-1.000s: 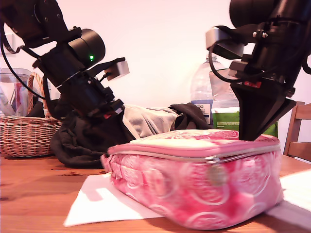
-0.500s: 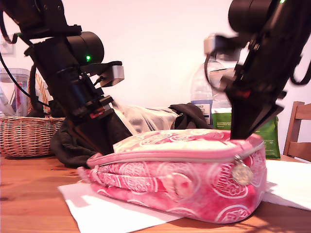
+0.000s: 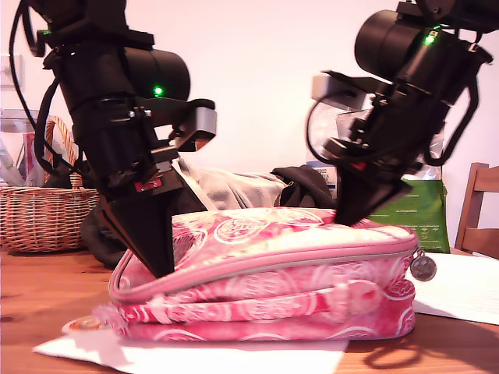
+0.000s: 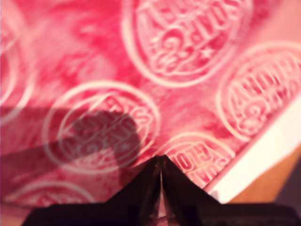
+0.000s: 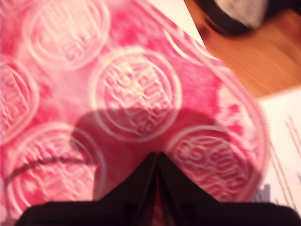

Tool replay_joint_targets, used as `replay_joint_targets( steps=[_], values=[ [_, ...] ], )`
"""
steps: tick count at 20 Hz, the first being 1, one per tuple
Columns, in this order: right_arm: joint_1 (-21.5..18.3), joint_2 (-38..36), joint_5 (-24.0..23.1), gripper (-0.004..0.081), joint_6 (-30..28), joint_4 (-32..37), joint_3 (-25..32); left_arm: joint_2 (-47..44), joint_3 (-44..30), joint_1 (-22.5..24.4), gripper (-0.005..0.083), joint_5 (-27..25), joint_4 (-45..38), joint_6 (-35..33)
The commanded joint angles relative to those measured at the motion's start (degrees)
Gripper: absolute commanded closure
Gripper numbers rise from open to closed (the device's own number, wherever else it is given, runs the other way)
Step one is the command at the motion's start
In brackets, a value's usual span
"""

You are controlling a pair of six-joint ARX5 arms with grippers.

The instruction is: Open the zipper in the zip bag in front of you

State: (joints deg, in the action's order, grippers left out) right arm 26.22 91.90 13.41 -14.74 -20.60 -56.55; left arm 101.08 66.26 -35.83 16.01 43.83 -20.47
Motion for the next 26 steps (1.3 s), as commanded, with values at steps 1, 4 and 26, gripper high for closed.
replay_joint_targets(
  steps=[1, 4, 26],
  values=[
    [2.16, 3.43, 1.25, 0.0783, 0.44, -0.63, 2.95, 4.74, -5.27, -2.23, 0.0795, 0.59, 0.81, 0.11],
    [1.81, 2.23, 1.33, 0.0783, 0.39, -0.66, 2.78, 0.13, -5.2, -2.12, 0.0795, 0.35, 0.31, 0.15],
    [-6.1, -50.27, 2.6, 0.0783, 3.02, -2.99, 22.12, -5.14, -5.18, -0.26, 0.0795, 21.75, -41.2, -11.19]
  ],
)
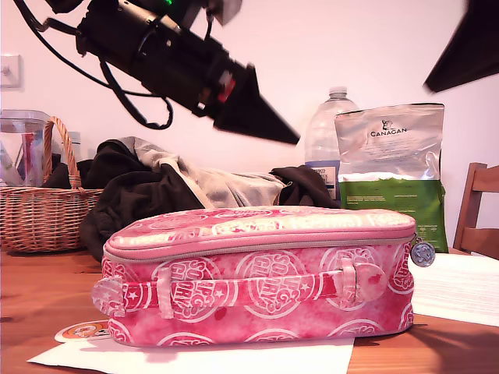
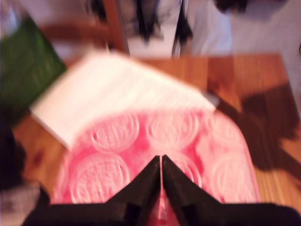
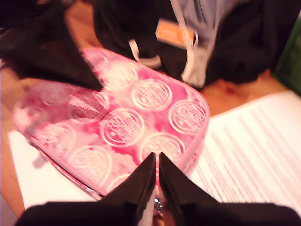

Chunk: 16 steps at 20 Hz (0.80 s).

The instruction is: Open the zipper in the zip bag in front of you

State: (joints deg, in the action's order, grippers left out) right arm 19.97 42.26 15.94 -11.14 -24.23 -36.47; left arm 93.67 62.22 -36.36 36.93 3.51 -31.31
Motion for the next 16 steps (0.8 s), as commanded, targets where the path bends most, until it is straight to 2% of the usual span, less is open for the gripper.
replay_joint_targets(
  steps=[1, 5, 8, 14, 16],
  values=[
    [0.13, -2.34, 0.04, 0.0783, -1.66, 0.57, 4.09, 3.45, -1.14, 0.26, 0.0795, 1.79, -2.32, -0.59],
    [0.07, -3.82, 3.87, 0.0783, -6.32, 4.15, 10.19, 8.39, -1.14, 0.17, 0.0795, 3.98, -6.69, -0.68],
    [-1.42, 0.81, 8.46, 0.0782, -11.78, 3.52, 12.07, 11.89, -1.14, -0.09, 0.0795, 5.51, -12.35, -0.44],
    [-11.32, 14.25, 19.96, 0.0782, -18.25, 7.58, 12.04, 16.02, -1.11, -0.17, 0.0795, 5.73, -15.98, 0.24],
    [-13.0, 17.22, 20.65, 0.0782, -19.56, 7.58, 12.02, 17.2, -1.14, -0.17, 0.0795, 5.73, -16.52, 0.24]
  ],
)
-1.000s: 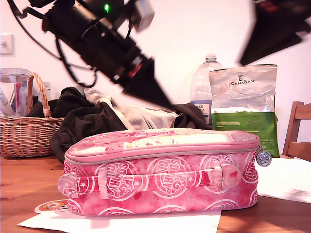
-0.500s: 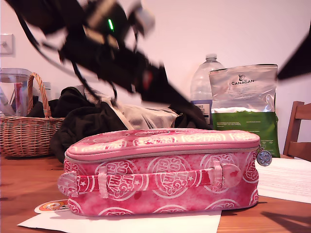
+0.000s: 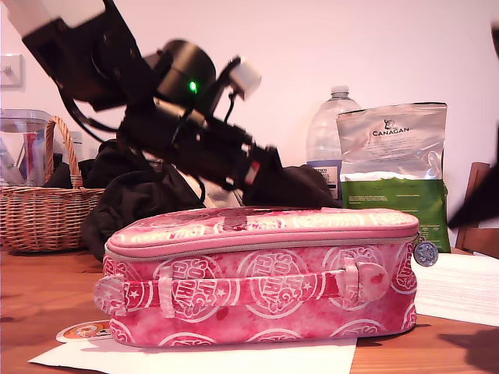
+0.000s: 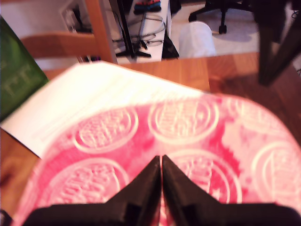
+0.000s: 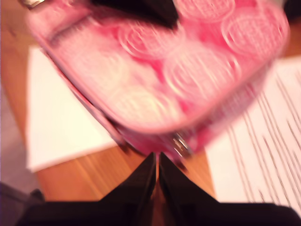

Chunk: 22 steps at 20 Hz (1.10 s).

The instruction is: Open the zipper in the zip bag in front of you

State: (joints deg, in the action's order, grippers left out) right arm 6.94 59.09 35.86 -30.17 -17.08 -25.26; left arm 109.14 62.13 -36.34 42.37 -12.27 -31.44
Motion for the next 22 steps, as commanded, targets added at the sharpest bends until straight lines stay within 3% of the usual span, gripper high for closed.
replay_joint_targets(
  steps=[1, 2, 5, 10, 22],
  values=[
    [-0.04, 1.4, 1.22, 0.0782, -0.74, 0.55, 0.72, 1.9, -1.05, -0.2, 0.0795, 0.28, -0.83, 0.37],
    [0.07, 2.12, 1.2, 0.0776, -1.07, 0.76, 0.7, 1.9, -1.05, -0.2, 0.0795, 0.37, -0.94, 0.39],
    [1.01, 3.43, 0.11, 0.0565, -1.53, 3.63, 0.68, 1.99, -1.05, -0.2, 0.0795, 0.68, -2.54, 0.37],
    [1.14, 4.26, -3.45, 0.0558, -5.97, 5.31, 0.66, 3.48, -1.05, -0.2, 0.0795, 0.68, -2.71, 0.39],
    [1.2, 12.7, -1.22, 0.0535, -4.13, 7.41, -2.69, 3.48, -1.03, -0.22, 0.0795, 0.72, -2.8, 0.42]
  ],
)
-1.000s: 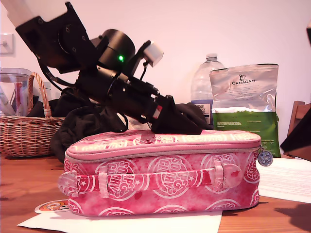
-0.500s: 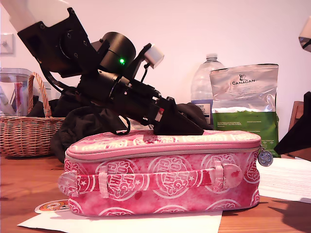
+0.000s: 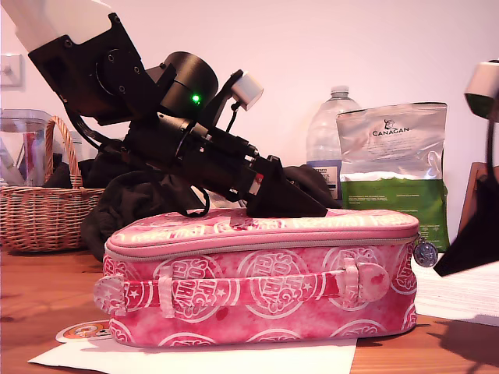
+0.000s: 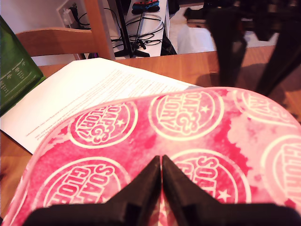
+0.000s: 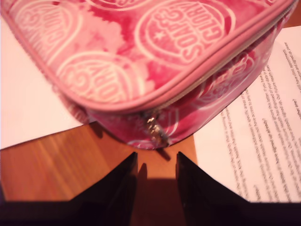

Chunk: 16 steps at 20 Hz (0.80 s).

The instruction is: Open the zipper in the zip bag in front of you

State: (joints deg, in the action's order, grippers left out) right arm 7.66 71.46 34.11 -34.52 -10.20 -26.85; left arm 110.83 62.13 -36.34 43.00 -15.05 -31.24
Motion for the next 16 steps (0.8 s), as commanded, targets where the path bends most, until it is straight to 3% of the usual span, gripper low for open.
replay_joint_targets(
  steps=[1, 8, 14, 16],
  values=[
    [0.48, 0.35, 1.11, 0.0535, 0.17, 0.55, -1.16, 1.79, -1.03, -0.22, 0.0795, 0.07, 0.0, 0.22],
    [0.59, 0.35, 3.87, 0.0544, 0.22, 0.59, -1.18, 1.79, -1.03, -0.2, 0.0795, 0.07, -0.04, 0.22],
    [0.57, 0.35, 5.11, 0.0768, 1.55, 0.48, -1.25, 1.79, -1.03, -0.22, 0.0795, 0.04, -0.04, 0.61],
    [0.57, 0.35, 4.22, 0.0783, 2.08, -0.11, -1.73, 1.79, -1.03, -0.22, 0.0795, 0.0, -0.02, 1.25]
  ],
)
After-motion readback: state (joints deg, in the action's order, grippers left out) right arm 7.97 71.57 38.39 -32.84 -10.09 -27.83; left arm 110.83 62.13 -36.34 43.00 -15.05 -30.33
